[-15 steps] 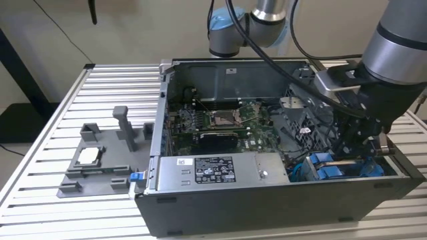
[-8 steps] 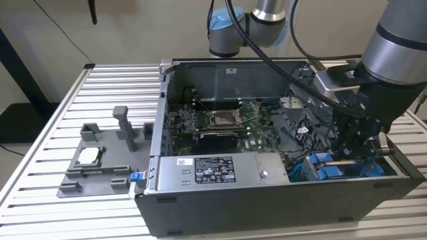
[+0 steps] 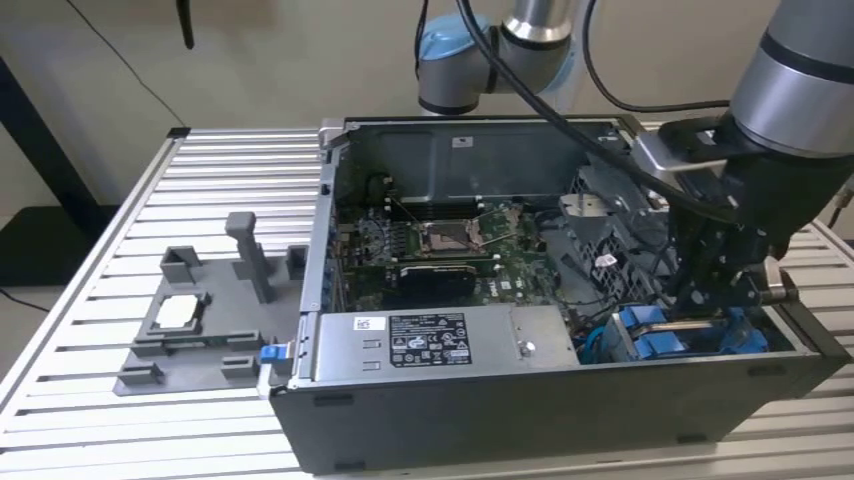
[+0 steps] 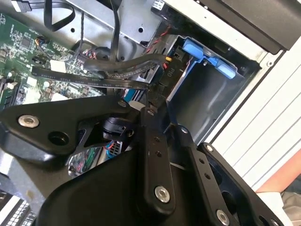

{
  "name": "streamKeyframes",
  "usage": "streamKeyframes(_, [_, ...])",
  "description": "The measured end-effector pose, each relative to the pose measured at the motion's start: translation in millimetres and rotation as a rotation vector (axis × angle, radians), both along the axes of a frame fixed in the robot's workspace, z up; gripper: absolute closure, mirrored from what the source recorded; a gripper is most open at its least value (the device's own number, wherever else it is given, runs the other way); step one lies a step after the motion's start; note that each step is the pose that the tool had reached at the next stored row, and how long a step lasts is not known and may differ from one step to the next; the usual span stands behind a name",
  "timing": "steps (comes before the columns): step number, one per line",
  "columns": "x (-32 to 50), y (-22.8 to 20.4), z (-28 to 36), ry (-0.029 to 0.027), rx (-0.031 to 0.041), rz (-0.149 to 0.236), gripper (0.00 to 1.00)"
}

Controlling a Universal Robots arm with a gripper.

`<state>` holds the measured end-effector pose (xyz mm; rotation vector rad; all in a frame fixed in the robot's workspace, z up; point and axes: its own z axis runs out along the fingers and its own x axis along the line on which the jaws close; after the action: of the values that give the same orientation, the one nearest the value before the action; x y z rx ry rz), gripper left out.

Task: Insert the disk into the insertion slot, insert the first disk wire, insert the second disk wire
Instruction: 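Insert the second disk wire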

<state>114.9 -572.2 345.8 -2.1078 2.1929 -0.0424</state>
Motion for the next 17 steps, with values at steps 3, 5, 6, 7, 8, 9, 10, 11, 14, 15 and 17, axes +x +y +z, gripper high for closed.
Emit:
streamKeyframes(3, [0.0, 0.0, 6.1, 0.0, 0.0001, 0.0, 0.76])
streamKeyframes(5, [0.0, 0.0, 11.0, 0.0, 0.0003, 0.0, 0.76])
streamKeyframes(6, [0.0, 0.0, 14.1, 0.0, 0.0001, 0.0, 0.76])
streamKeyframes(7, [0.0, 0.0, 17.6, 0.0, 0.0005, 0.0, 0.76])
streamKeyframes(8, [0.0, 0.0, 20.9, 0.0, 0.0005, 0.0, 0.76])
streamKeyframes(9, [0.0, 0.0, 23.6, 0.0, 0.0007, 0.0, 0.76])
streamKeyframes(10, [0.0, 0.0, 26.0, 0.0, 0.0005, 0.0, 0.76])
streamKeyframes(11, [0.0, 0.0, 27.8, 0.0, 0.0005, 0.0, 0.76])
streamKeyframes(14, [0.0, 0.0, 29.7, 0.0, 0.0017, 0.0, 0.76])
streamKeyframes(15, [0.0, 0.0, 29.6, 0.0, 0.0018, 0.0, 0.76])
streamKeyframes(17, [0.0, 0.0, 29.8, 0.0, 0.0018, 0.0, 0.76])
